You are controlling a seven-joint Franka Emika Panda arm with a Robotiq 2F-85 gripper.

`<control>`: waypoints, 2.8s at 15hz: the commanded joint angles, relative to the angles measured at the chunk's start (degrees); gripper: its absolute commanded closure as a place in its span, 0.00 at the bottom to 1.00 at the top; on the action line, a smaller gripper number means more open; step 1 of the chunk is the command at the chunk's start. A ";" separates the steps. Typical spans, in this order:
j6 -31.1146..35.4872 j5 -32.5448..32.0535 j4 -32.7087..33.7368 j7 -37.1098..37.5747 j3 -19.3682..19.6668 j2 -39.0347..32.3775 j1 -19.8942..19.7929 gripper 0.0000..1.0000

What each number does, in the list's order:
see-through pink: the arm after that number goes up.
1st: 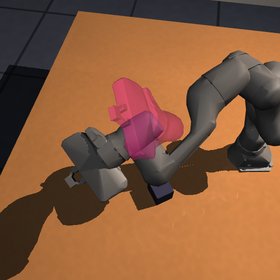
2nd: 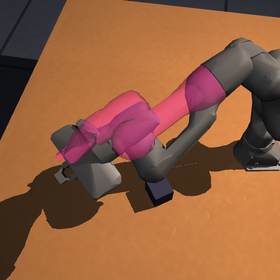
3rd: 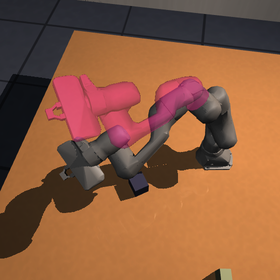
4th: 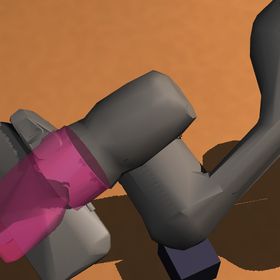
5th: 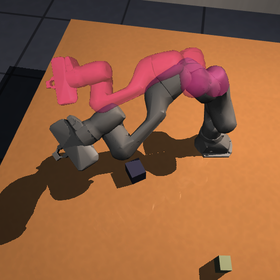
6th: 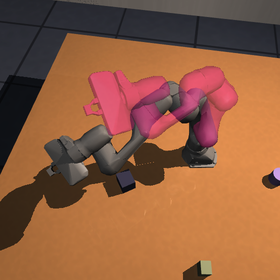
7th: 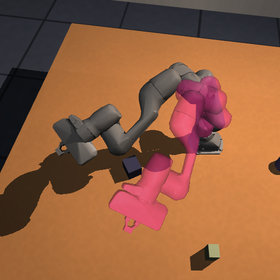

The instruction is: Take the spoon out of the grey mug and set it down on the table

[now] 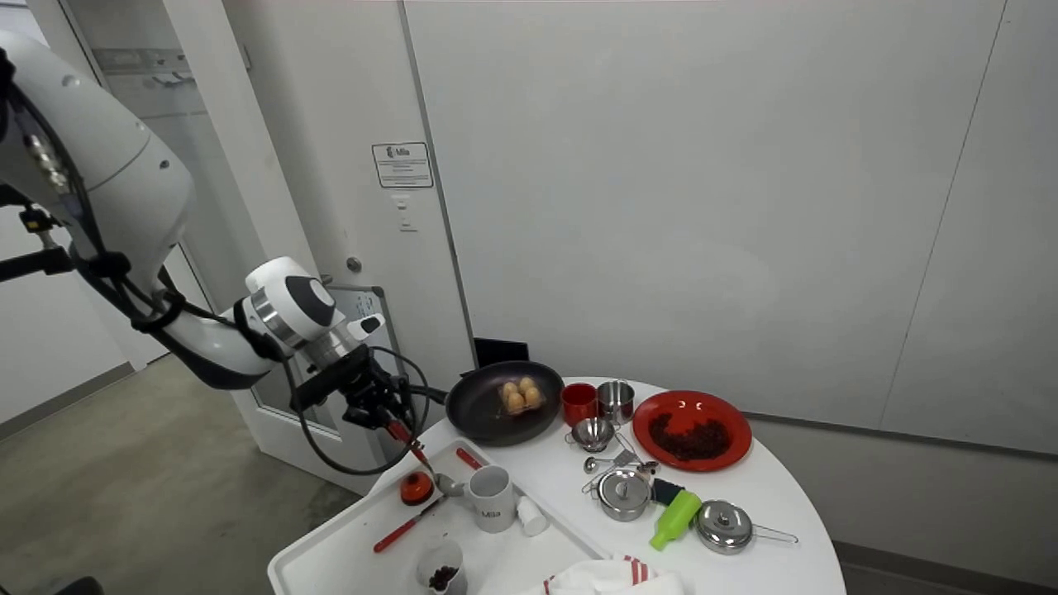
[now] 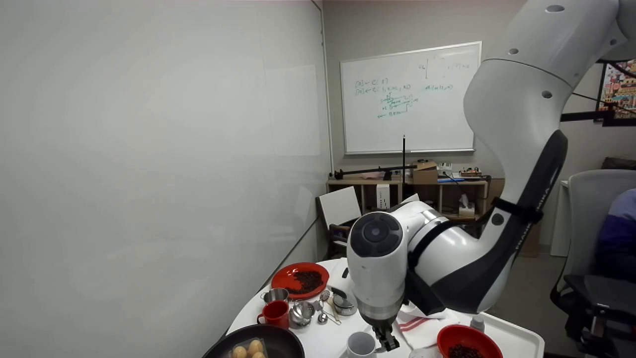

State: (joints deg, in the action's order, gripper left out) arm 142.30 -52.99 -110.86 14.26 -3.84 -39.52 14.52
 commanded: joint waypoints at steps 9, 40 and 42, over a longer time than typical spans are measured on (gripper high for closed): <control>13.38 15.98 -7.54 -40.51 -12.61 3.55 -10.34 0.92; 34.68 9.04 -8.61 -31.39 21.80 -1.52 19.18 0.92; 34.33 10.59 -9.76 -32.59 19.85 -1.86 18.22 0.92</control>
State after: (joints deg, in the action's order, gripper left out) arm 175.29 -42.41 -119.70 -19.54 15.97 -40.23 31.96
